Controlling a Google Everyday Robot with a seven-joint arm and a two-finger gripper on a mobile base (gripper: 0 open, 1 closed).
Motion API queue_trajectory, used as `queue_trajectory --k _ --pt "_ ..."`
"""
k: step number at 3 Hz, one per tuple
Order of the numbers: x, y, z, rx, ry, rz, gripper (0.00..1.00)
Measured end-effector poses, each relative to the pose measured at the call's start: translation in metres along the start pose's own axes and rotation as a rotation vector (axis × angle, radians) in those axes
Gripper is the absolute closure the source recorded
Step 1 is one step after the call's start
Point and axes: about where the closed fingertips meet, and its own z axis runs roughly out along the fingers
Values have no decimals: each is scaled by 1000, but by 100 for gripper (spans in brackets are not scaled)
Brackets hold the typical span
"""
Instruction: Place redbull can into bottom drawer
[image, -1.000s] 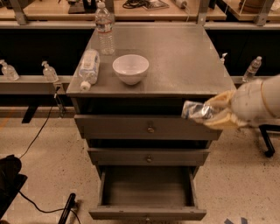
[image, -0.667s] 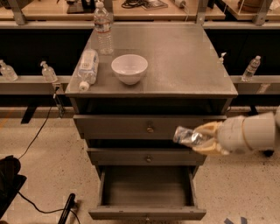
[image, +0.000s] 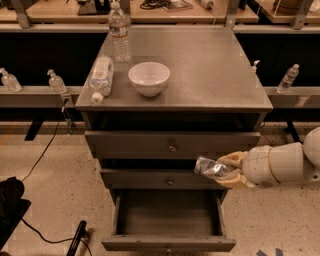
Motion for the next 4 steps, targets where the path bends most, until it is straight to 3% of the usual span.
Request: queue_trajectory --k 1,2,3,4 --pt "28 1 31 -2 -8 15 100" --pt "81 8 82 12 -51 18 100" --pt "132 15 136 -11 -83 -26 100" --pt "161 18 181 -77 -151 -47 100"
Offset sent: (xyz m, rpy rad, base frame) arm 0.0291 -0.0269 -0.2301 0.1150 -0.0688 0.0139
